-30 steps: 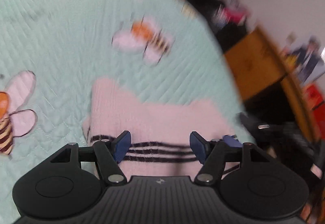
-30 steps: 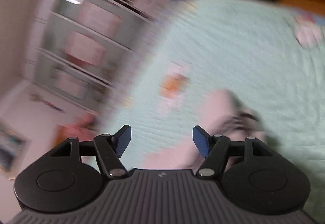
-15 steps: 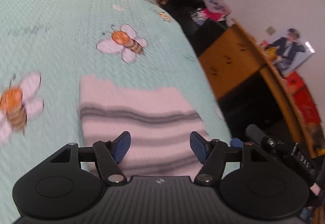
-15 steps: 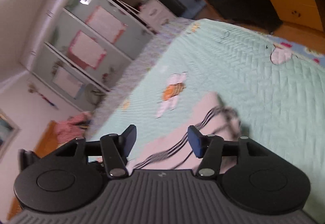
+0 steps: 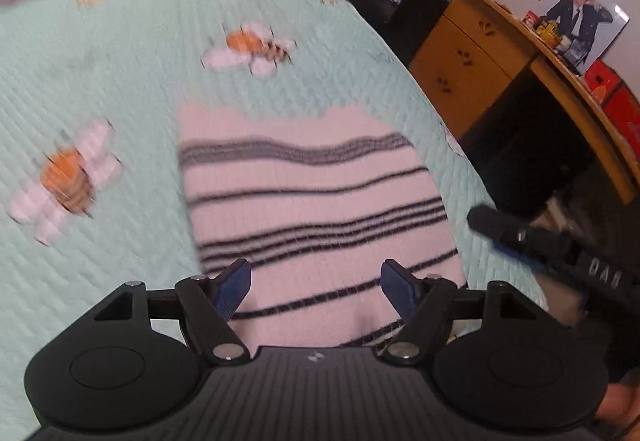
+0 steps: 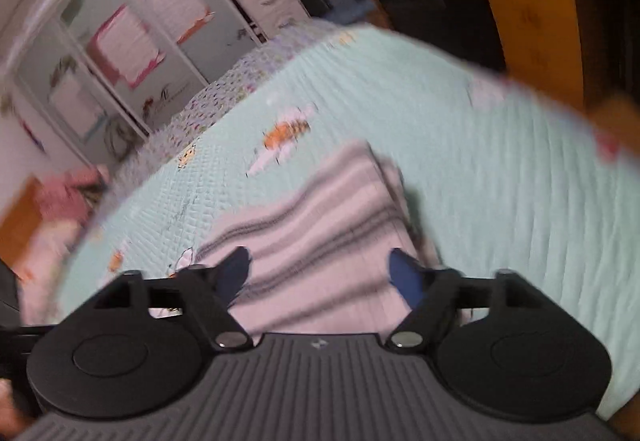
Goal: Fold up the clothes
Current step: 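Carry the sweater stack with both grippers and lower it onto the quilt, then open both grippers and release the sweater stack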
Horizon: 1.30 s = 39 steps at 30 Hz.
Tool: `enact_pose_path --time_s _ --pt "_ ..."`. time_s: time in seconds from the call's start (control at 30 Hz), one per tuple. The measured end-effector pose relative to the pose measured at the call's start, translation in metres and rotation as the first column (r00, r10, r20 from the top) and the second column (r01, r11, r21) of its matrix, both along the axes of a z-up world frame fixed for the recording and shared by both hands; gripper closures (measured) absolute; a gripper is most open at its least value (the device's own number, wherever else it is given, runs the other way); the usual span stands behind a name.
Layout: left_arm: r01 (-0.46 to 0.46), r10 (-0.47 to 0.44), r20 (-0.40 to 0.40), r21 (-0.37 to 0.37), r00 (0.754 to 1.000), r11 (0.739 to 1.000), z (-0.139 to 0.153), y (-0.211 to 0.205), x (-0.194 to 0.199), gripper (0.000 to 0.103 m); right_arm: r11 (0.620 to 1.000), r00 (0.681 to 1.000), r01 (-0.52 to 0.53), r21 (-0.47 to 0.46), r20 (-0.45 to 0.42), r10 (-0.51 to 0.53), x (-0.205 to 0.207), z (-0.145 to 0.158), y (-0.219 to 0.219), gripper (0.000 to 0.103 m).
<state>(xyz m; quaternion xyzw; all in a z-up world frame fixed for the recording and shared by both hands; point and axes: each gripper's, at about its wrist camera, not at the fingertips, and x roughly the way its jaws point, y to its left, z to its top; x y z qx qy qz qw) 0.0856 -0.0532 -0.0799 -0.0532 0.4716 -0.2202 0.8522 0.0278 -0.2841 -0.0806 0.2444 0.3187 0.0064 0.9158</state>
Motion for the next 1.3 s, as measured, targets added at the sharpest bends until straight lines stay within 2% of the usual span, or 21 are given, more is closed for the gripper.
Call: enact_pose_path --time_s 0.03,0.17,0.27,0.33,0.4,0.47,0.53,0.57,0.63,0.73,0.93,1.3 --pt "-0.011 0.011 -0.010 0.005 1.000 1.000 0.005 0.003 -0.002 0.028 0.999 1.000 -0.005 -0.041 -0.005 0.004 0.005 0.013 0.006 0.019" --pt "-0.062 0.062 -0.071 0.001 0.996 0.998 0.009 0.020 -0.002 0.028 0.995 0.998 -0.031 -0.091 -0.053 0.027 0.014 0.037 0.021 0.015" --pt "-0.085 0.087 -0.116 0.023 0.989 0.996 0.007 0.030 -0.003 0.028 0.993 0.995 -0.051 -0.109 -0.092 0.042 0.017 0.043 0.036 0.015" --pt "-0.096 0.105 -0.150 0.065 0.983 0.993 0.004 0.034 -0.003 0.028 0.987 0.990 -0.070 -0.141 -0.129 0.052 0.021 0.046 0.049 0.015" --pt "-0.093 0.117 -0.182 0.135 0.976 0.986 0.004 0.030 0.000 0.028 0.979 0.977 -0.097 -0.178 -0.205 0.059 0.025 0.045 0.060 0.013" --pt "-0.059 0.108 -0.243 0.200 0.964 0.978 0.004 0.017 0.007 0.028 0.968 0.943 -0.143 -0.206 -0.326 0.070 0.033 0.036 0.065 0.012" --pt "-0.015 0.091 -0.311 0.239 0.946 0.971 0.003 0.001 0.014 0.028 0.955 0.893 -0.193 -0.227 -0.444 0.074 0.041 0.027 0.069 0.012" --pt "-0.002 0.079 -0.323 0.234 0.943 0.972 0.005 -0.004 0.012 0.028 0.947 0.862 -0.219 -0.235 -0.501 0.074 0.045 0.022 0.071 0.012" --pt "0.019 0.055 -0.336 0.213 0.940 0.977 0.009 -0.014 0.008 0.028 0.949 0.839 -0.230 -0.217 -0.538 0.081 0.048 0.017 0.069 0.012" --pt "0.055 0.027 -0.352 0.222 0.936 0.974 0.008 -0.023 0.000 0.028 0.949 0.826 -0.240 -0.205 -0.556 0.089 0.046 0.013 0.067 0.012" --pt "0.038 0.056 -0.404 0.220 0.913 0.975 -0.004 -0.019 -0.004 0.028 0.940 0.808 -0.272 -0.208 -0.580 0.105 0.043 0.011 0.073 0.012" --pt "0.032 0.066 -0.429 0.217 0.901 0.976 -0.006 -0.018 -0.007 0.028 0.919 0.808 -0.304 -0.252 -0.579 0.108 0.043 0.020 0.083 0.012"
